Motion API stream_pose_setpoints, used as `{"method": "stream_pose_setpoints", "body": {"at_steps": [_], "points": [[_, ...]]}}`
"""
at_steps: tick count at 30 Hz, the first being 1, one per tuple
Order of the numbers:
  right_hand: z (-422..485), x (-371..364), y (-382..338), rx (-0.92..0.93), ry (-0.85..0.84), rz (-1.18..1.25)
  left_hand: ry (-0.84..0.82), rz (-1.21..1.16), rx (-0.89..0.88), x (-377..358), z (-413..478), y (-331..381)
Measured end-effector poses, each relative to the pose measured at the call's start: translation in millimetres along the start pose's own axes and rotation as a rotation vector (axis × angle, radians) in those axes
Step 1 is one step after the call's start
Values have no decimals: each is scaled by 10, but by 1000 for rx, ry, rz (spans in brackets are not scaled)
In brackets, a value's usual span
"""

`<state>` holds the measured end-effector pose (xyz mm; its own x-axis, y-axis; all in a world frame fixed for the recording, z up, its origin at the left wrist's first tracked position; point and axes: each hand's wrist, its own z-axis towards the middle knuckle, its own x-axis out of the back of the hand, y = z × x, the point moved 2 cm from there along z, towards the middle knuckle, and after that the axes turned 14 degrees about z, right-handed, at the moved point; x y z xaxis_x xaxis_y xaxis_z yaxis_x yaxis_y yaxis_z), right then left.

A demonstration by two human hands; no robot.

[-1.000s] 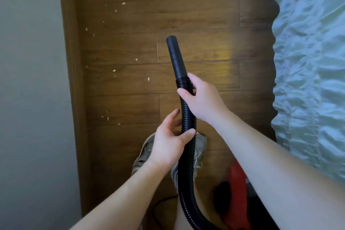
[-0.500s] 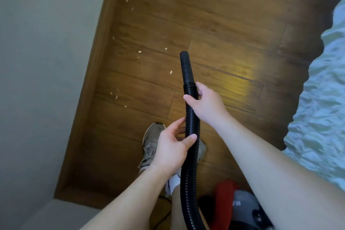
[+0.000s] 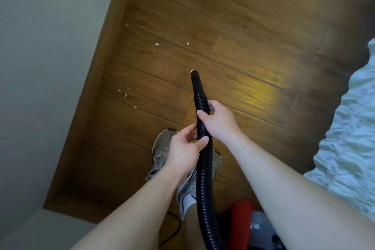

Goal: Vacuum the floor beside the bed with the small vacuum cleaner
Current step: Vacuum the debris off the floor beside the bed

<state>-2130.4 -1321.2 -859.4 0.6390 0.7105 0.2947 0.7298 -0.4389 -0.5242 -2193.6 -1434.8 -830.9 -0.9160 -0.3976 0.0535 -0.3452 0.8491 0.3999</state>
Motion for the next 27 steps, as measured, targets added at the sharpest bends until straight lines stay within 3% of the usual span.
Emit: {"method": "stream_pose_setpoints", "body": {"at_steps": [27], "points": [[487,-141,-74,-35,4,-12,-12,-96,5,96,435,78]]}}
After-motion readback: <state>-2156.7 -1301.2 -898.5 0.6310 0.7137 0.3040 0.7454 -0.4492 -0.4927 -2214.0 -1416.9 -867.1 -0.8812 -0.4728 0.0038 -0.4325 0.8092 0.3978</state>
